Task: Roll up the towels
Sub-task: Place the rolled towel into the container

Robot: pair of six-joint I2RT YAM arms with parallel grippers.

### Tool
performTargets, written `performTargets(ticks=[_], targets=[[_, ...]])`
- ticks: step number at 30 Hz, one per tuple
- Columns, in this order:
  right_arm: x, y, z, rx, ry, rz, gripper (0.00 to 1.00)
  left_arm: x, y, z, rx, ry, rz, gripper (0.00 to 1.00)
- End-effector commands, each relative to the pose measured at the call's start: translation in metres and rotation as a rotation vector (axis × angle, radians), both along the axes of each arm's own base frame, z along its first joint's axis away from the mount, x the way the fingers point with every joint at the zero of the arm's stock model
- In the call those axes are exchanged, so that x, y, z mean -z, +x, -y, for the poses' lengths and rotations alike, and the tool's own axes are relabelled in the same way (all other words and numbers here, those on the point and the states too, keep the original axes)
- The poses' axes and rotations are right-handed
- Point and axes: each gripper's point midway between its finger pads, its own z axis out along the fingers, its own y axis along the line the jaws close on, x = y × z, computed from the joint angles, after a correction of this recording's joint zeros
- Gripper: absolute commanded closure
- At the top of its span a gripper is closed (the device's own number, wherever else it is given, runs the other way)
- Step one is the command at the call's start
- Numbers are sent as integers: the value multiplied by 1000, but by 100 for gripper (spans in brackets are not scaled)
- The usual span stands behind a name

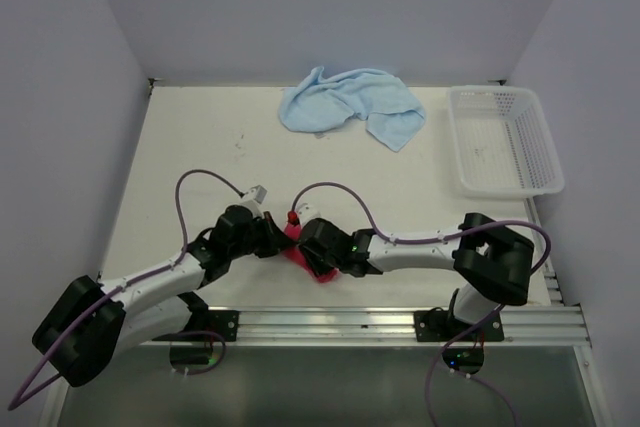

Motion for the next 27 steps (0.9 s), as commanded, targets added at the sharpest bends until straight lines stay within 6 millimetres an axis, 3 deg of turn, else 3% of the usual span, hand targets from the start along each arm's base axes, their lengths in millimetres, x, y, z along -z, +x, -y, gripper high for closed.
performTargets(ticks=[1,5,9,12,13,15,16,18,19,21,22,23,24,25,27], targets=[[0,0,7,25,1,5,75,-24,30,-2,-32,58,70,100],[-2,1,10,53,14,5,81,-73,66,-7,-69,36,162,100],[-13,7,9,79,43,15,90,-106,89,-25,-100,92,211,100],[-33,26,11,123,98,16,98,-137,108,-38,-138,151,281,100],[-42,42,14,153,126,11,99,-154,117,-42,-153,172,322,100],[-61,60,18,180,171,17,100,-163,124,-50,-174,204,332,100],[-69,79,32,230,174,21,100,-166,128,-53,-181,217,335,100],[-98,103,37,250,225,42,100,-179,136,-59,-196,237,361,100],[-105,126,59,316,226,45,100,-177,138,-59,-191,251,363,100],[-134,153,73,359,290,64,100,-178,142,-62,-197,272,365,100],[-141,176,104,442,287,76,100,-177,143,-64,-197,289,371,100],[-159,191,115,473,313,104,100,-175,145,-67,-206,305,368,100],[-164,201,129,504,320,101,100,-172,147,-67,-202,314,365,100],[-171,220,163,588,323,122,100,-170,148,-68,-196,325,366,100],[-188,240,195,663,332,156,100,-164,153,-72,-210,353,362,100]])
